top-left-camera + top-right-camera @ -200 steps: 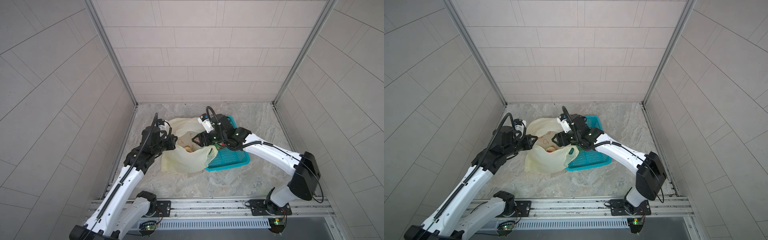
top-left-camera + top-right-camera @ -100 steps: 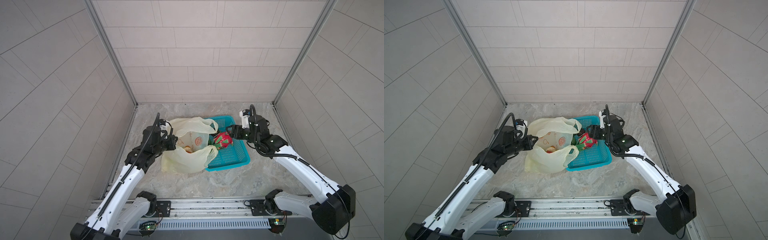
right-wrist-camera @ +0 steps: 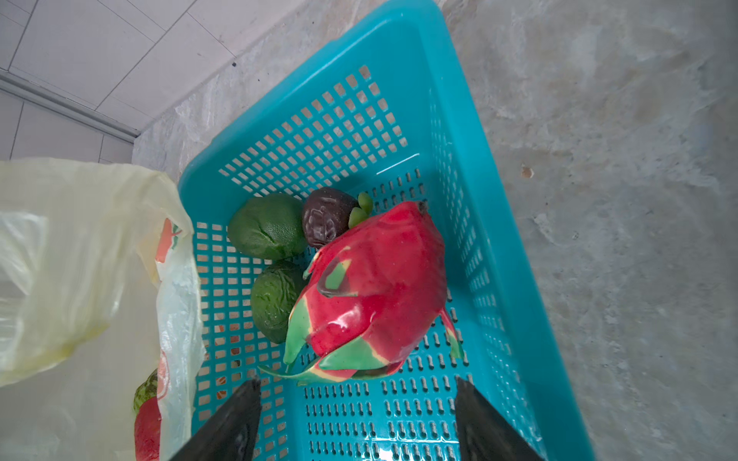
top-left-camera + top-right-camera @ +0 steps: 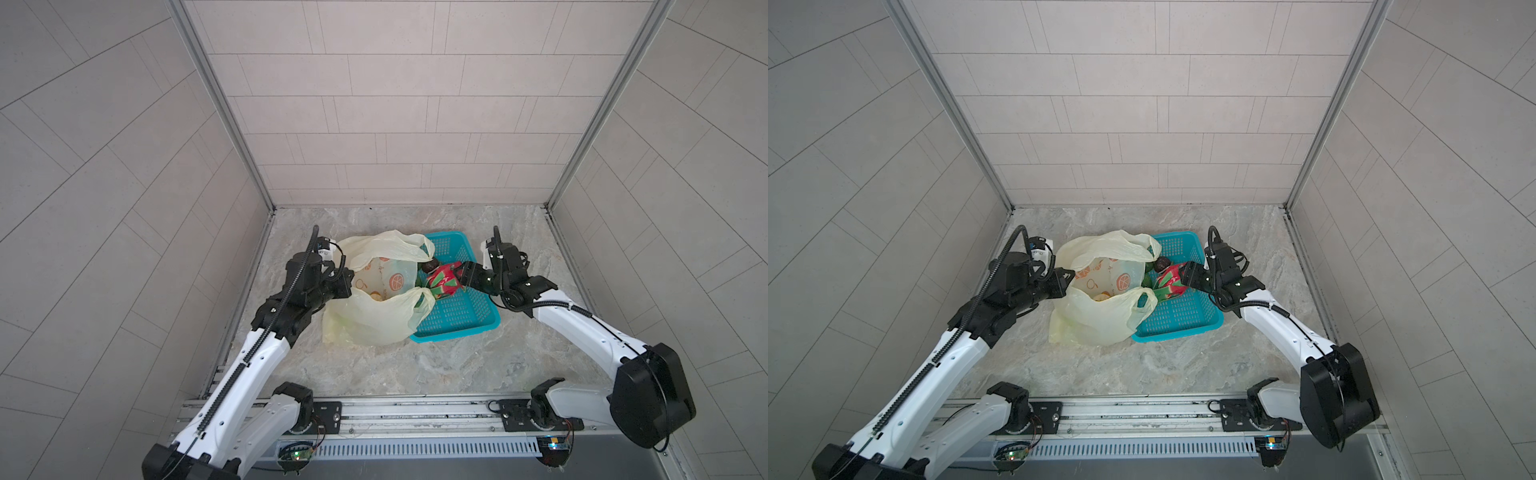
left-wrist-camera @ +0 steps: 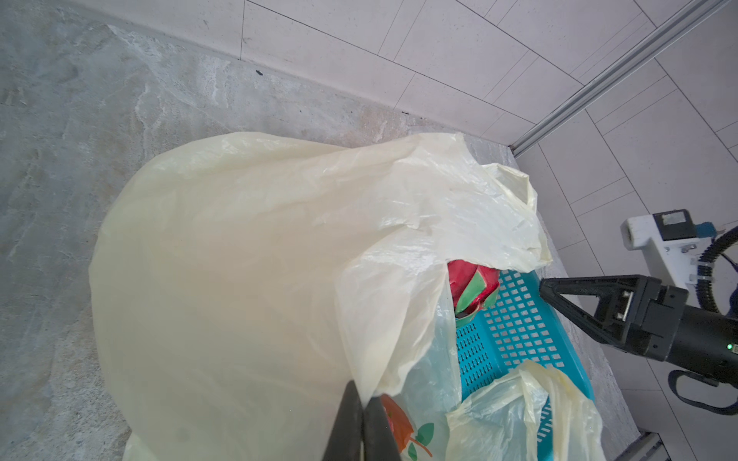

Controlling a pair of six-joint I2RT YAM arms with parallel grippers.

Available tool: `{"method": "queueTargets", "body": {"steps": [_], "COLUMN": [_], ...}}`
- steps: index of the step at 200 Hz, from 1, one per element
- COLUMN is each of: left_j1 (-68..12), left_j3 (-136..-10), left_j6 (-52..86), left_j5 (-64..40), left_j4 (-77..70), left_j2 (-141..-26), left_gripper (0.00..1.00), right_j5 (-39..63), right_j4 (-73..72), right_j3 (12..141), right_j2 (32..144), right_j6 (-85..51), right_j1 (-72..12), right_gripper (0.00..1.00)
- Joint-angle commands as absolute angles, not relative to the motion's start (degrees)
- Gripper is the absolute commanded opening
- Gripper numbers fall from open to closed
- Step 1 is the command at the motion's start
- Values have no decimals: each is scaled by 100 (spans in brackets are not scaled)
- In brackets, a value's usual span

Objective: Place the fruits into the plastic bag
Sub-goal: Pick up the fruit from the bin.

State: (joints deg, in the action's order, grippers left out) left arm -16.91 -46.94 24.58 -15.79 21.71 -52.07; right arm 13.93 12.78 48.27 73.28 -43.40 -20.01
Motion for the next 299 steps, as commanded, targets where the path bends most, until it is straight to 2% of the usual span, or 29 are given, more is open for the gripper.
{"method": "queueTargets", "body": {"steps": [1,59,102,216,299], "left_j1": [-1704,-1697,-1703,-1700,-1705], "left_j3": [-4513,-4631,-4614,-4887,-4935], "left_j6": [2538,2470,2520,2294,2321], "left_j5": [-1405,-1448,-1450,-1495,-1578], "left_j4": [1906,1968,1985,2382,2424], "left_j2": [-5161,-5285,-5268,-5324,-5404], "left_gripper": [0,0,0,0,0], "right_j5": [1481,1486,1094,801,676], "right_j4": [991,954,1409,1527,1602], "right_j3": [4773,4789,5040,5467,5533], "right_j2": [7442,7635,7724,8138,8441], "right_j6": [-4685,-4871,-5004,-6233,-5959], "right_j1": [-2074,-2151,-2391,-2737,-2988], "right_gripper": [75,75,76,78,79]}}
